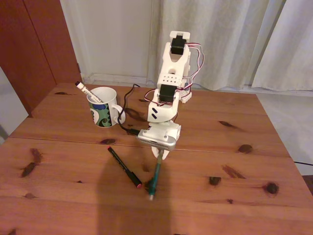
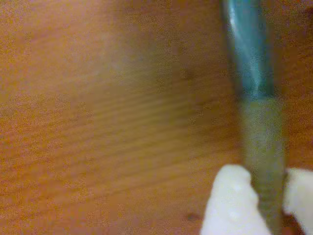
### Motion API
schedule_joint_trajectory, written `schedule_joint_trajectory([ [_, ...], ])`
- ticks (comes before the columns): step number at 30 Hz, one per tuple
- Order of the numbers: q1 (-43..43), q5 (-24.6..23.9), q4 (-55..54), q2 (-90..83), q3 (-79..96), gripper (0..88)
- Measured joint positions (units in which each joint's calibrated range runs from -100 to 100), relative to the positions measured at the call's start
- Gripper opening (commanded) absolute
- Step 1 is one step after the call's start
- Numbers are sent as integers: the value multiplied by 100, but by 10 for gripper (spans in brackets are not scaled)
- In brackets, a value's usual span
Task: Clean up the desk and place the pens and markers into the cup
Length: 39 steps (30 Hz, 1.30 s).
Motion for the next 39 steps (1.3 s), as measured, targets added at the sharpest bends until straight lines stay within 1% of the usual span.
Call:
schedule_joint_trajectory([
  [7,22,0,0,0,0,8],
  [11,227,5,0,-322,17,8],
  [15,403,0,0,-1229,221,8],
  [24,506,10,0,-3305,1452,8],
  [31,1019,10,-41,-4771,2251,8],
  [35,1577,-117,-763,-5449,2904,8],
  [39,2024,-283,-1983,-5958,3788,8],
])
